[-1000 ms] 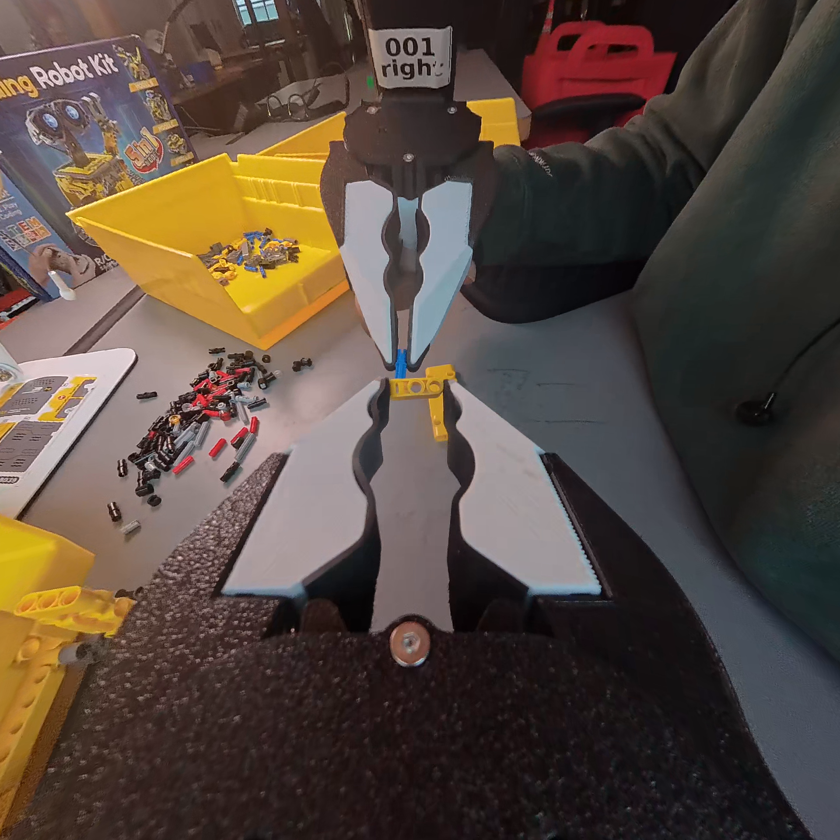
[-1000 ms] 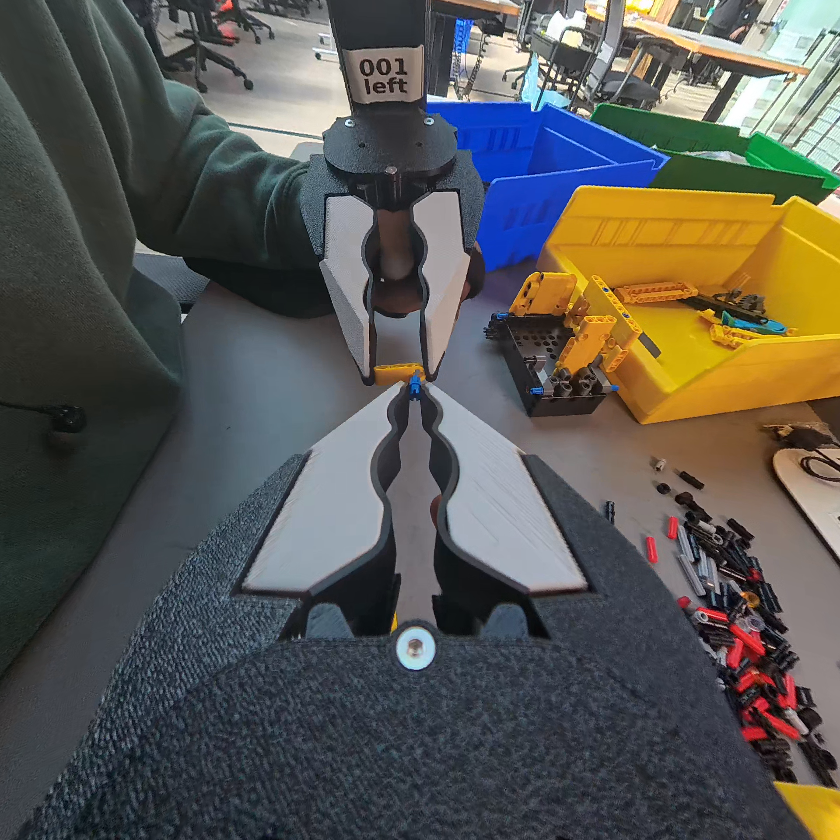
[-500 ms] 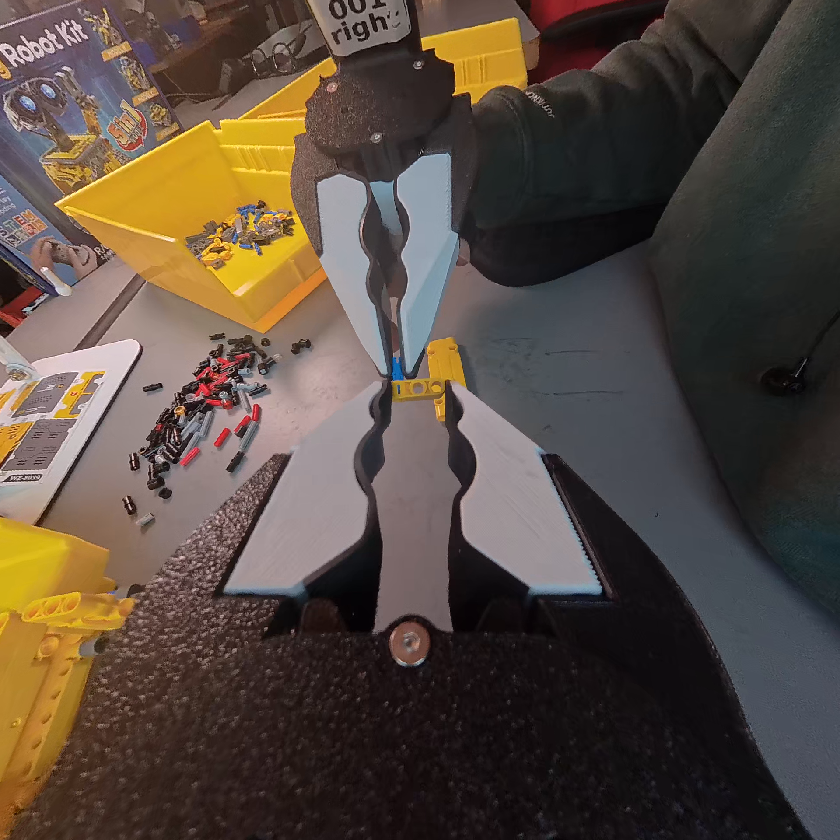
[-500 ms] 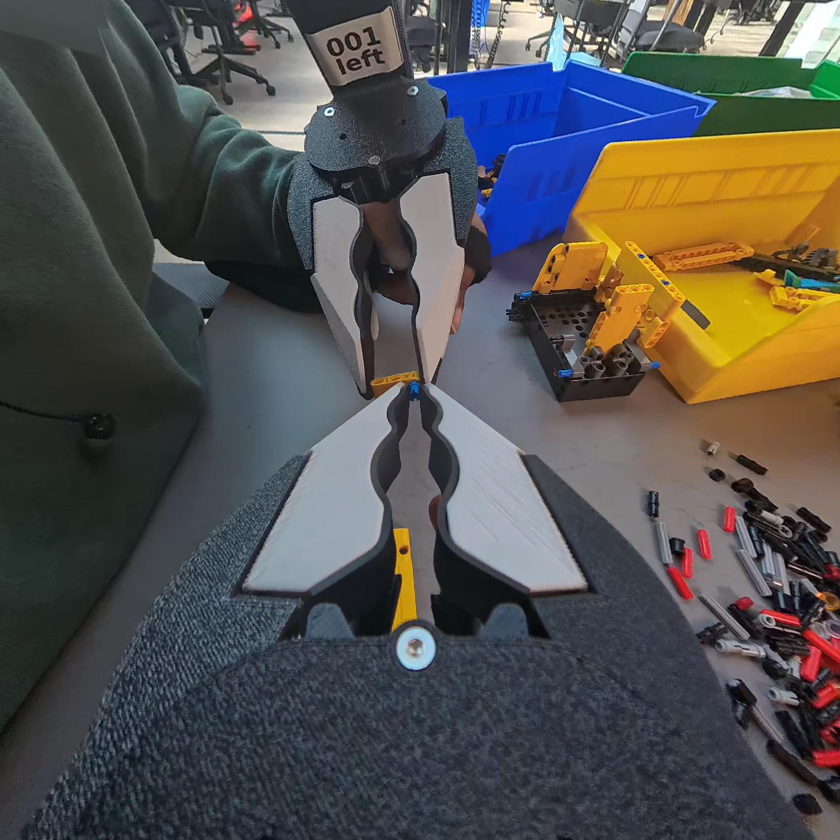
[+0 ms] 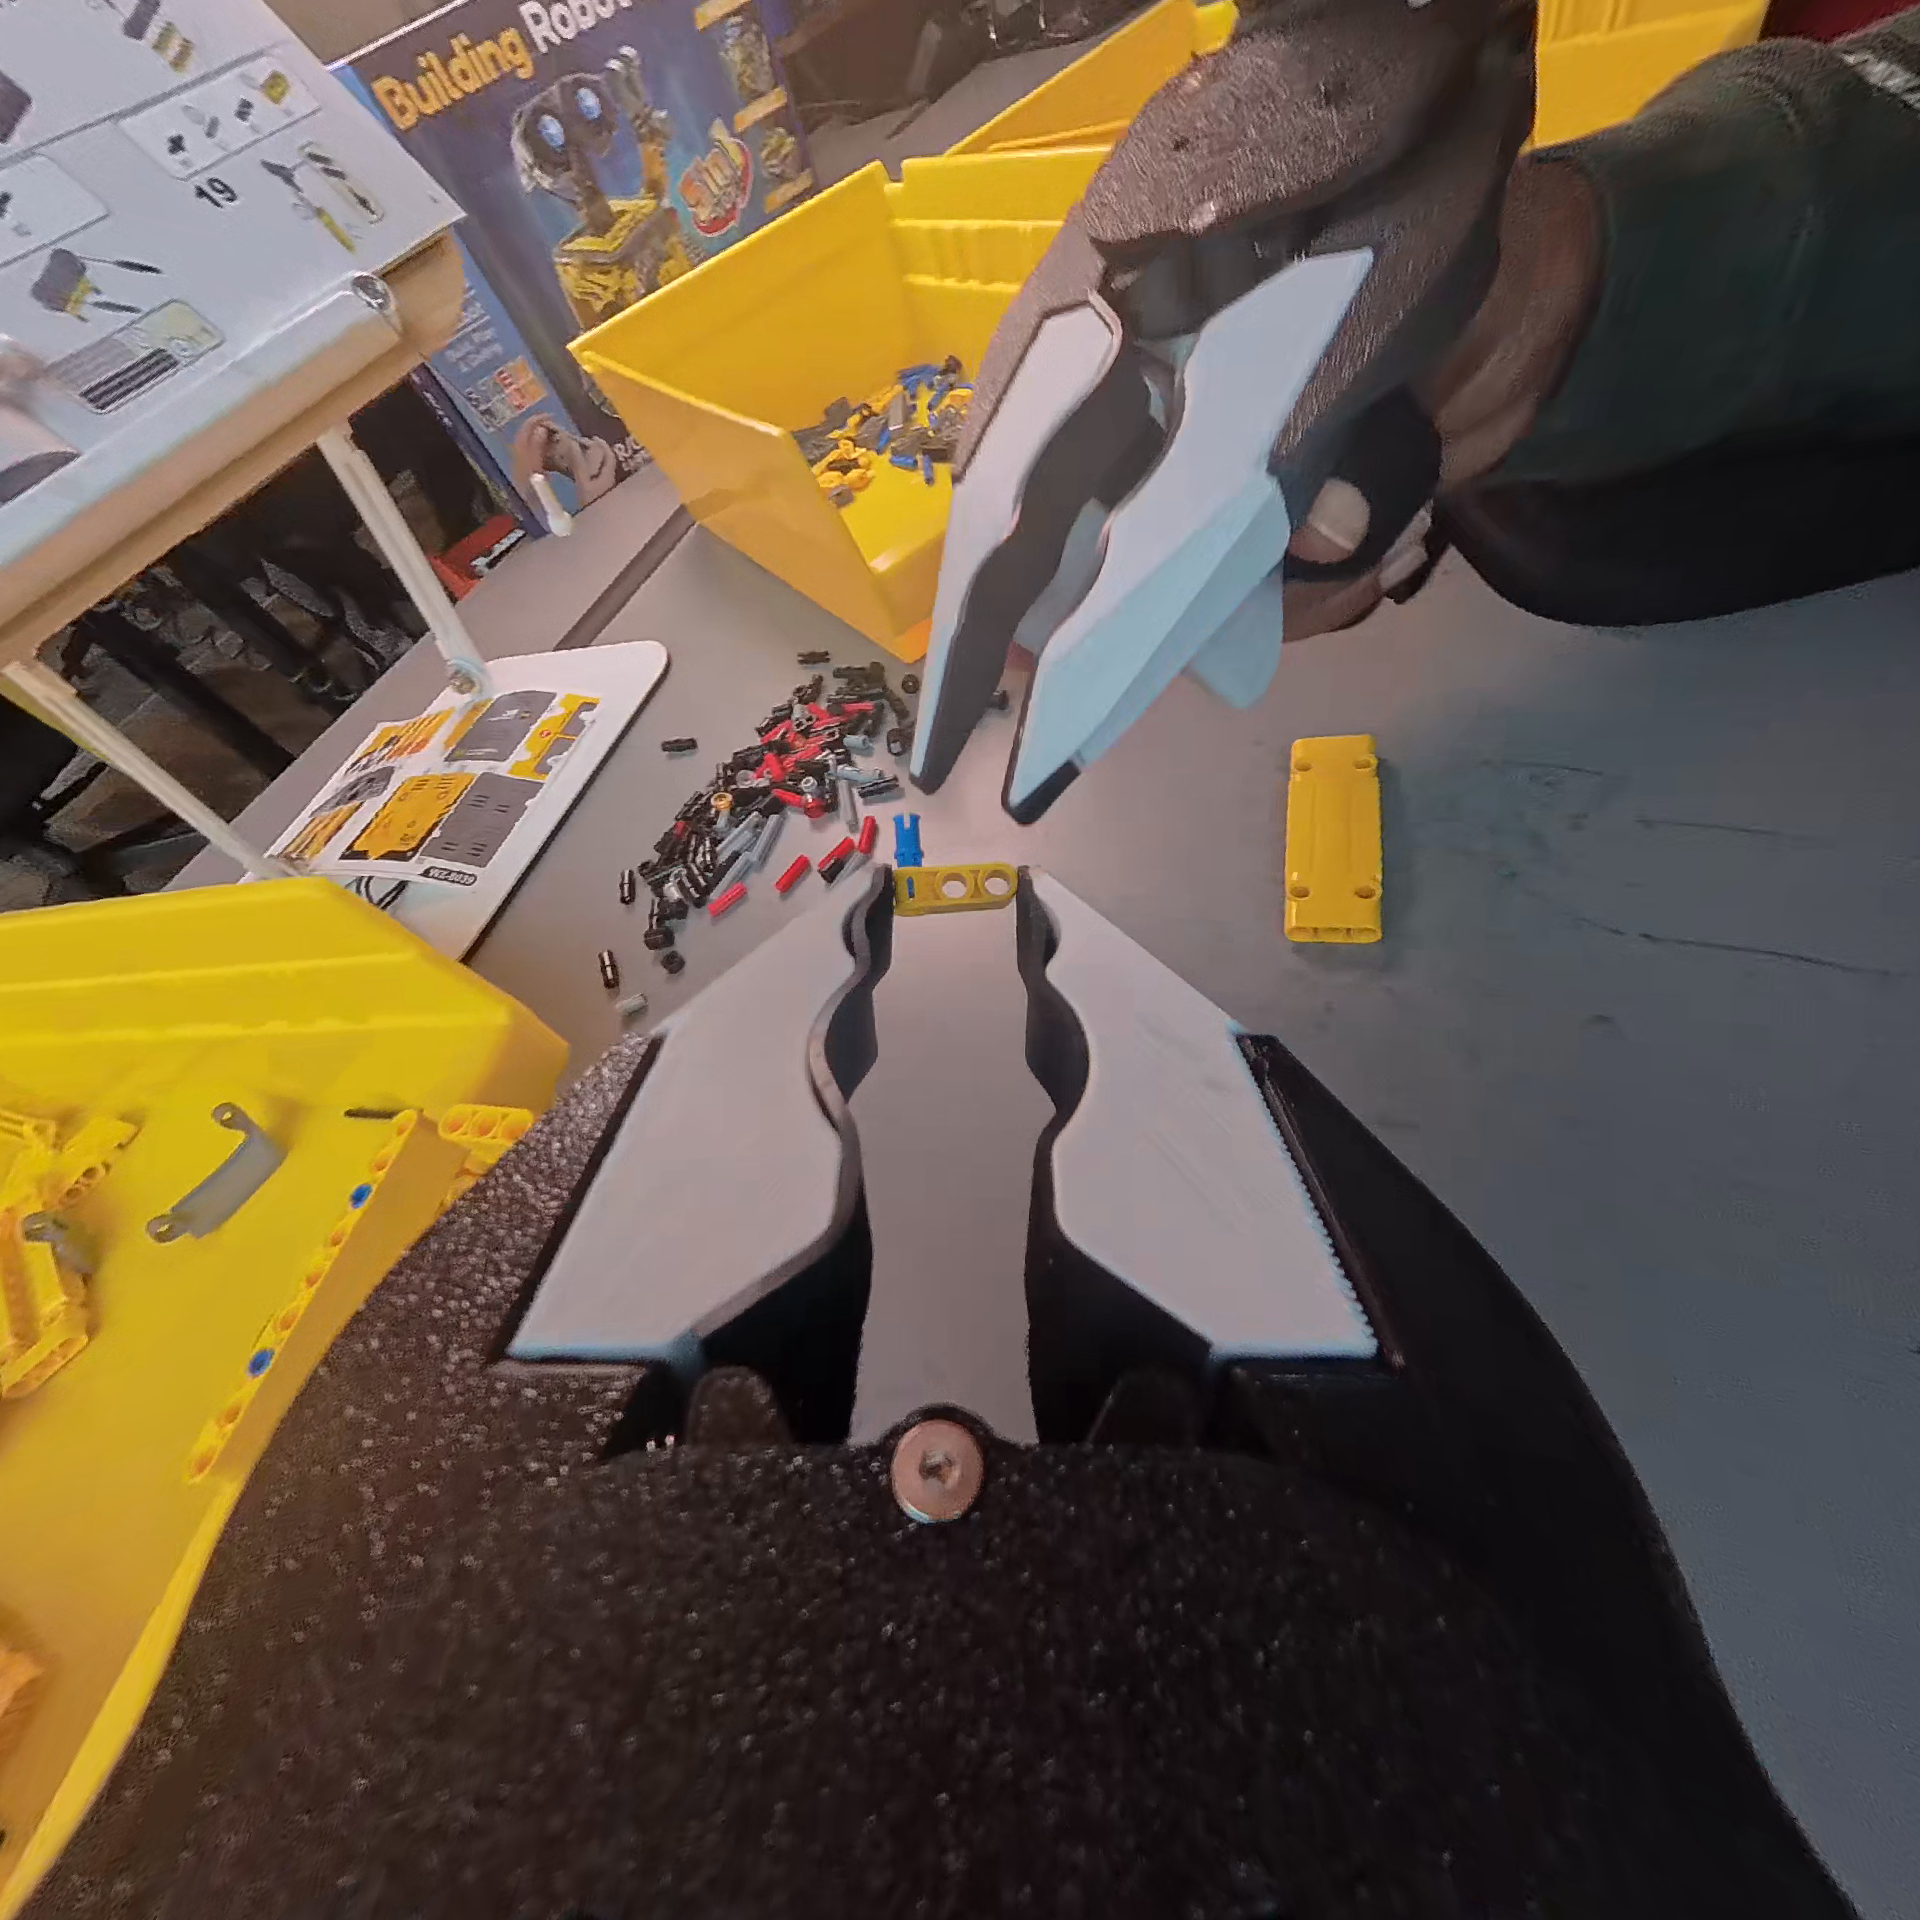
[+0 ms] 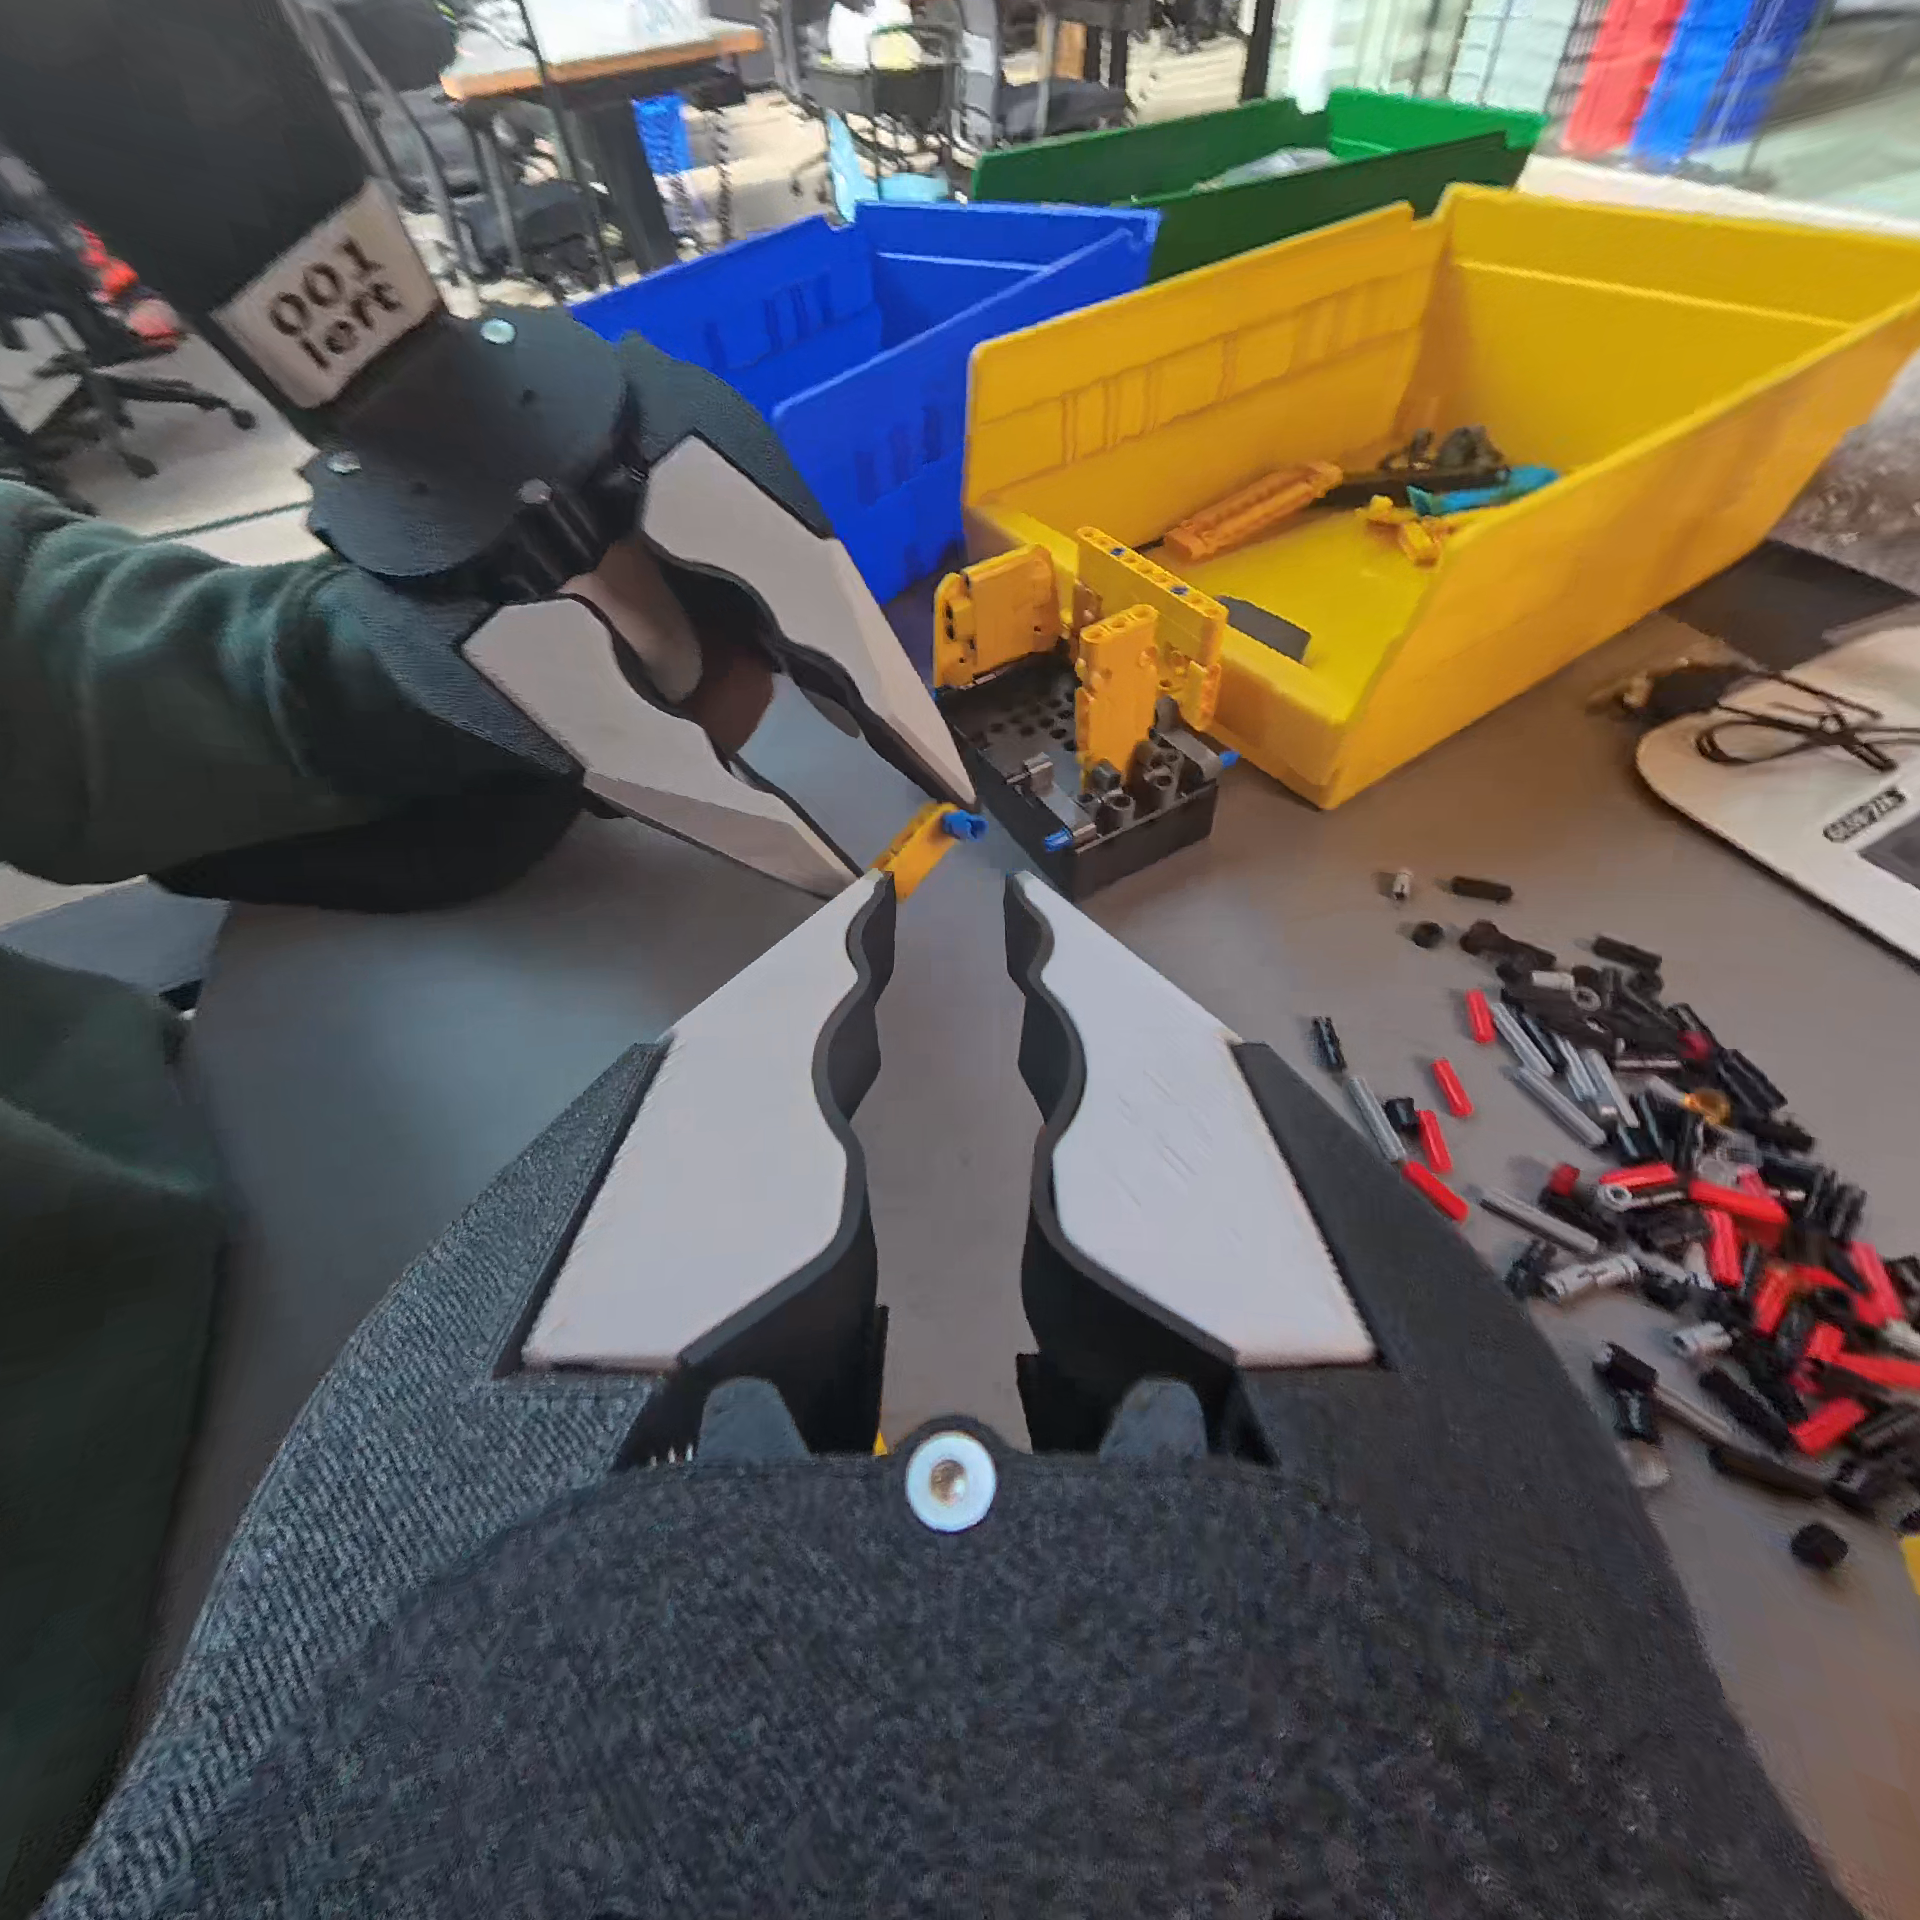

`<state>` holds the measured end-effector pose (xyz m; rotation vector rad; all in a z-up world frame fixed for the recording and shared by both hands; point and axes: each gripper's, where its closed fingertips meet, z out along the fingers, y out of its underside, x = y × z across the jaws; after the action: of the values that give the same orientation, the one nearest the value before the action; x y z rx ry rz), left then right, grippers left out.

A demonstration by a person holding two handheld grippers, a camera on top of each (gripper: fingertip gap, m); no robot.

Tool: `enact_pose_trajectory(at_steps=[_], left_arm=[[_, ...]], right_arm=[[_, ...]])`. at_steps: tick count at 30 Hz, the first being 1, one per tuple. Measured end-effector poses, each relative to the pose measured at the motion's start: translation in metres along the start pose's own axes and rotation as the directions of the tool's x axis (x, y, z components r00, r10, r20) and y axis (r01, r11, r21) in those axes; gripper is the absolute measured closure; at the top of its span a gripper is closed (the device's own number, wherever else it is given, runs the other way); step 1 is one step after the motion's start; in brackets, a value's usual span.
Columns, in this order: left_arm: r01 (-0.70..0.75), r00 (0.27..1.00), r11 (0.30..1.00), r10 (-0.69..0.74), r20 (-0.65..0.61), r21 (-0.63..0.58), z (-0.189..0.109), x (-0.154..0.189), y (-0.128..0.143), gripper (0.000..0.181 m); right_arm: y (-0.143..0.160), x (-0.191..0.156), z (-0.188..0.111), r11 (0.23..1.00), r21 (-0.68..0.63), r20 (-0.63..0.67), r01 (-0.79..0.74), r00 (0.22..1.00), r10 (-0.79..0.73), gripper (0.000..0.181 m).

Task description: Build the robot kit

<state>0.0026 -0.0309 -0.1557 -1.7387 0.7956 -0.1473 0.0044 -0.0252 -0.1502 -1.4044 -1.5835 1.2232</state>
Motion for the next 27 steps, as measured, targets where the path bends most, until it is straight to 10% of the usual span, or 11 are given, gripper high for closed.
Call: enact_pose_trajectory(at_steps=[6, 15, 19, 24, 27], left_arm=[[-0.127, 0.983, 0.992, 0.126, 0.136, -0.002, -0.005, -0.01, -0.007, 0.159], [-0.352, 0.902, 0.935, 0.353, 0.248, -0.048, -0.009, -0.008, -0.018, 0.16], [-0.372, 0.897, 0.927, 0.373, 0.237, -0.05, -0.006, -0.003, -0.018, 0.159], [-0.036, 0.999, 0.996, 0.038, -0.026, 0.077, -0.004, 0.013, -0.015, 0.159], [0.321, 0.915, 0.943, -0.285, -0.286, 0.087, -0.009, 0.021, -0.018, 0.163]], right_arm=[[-0.006, -0.009, 0.009, 0.92, 0.053, 0.156, -0.388, 0.913, 0.376, 0.161], [-0.017, -0.016, 0.003, 0.793, 0.048, 0.346, -0.607, 0.755, 0.557, 0.162], [-0.011, -0.016, 0.008, 0.835, 0.044, 0.282, -0.549, 0.809, 0.516, 0.174], [0.004, -0.015, 0.0, 0.918, -0.066, 0.262, -0.392, 0.881, 0.395, 0.175], [0.016, -0.027, -0.013, 0.966, -0.137, 0.332, -0.218, 0.909, 0.252, 0.175]])
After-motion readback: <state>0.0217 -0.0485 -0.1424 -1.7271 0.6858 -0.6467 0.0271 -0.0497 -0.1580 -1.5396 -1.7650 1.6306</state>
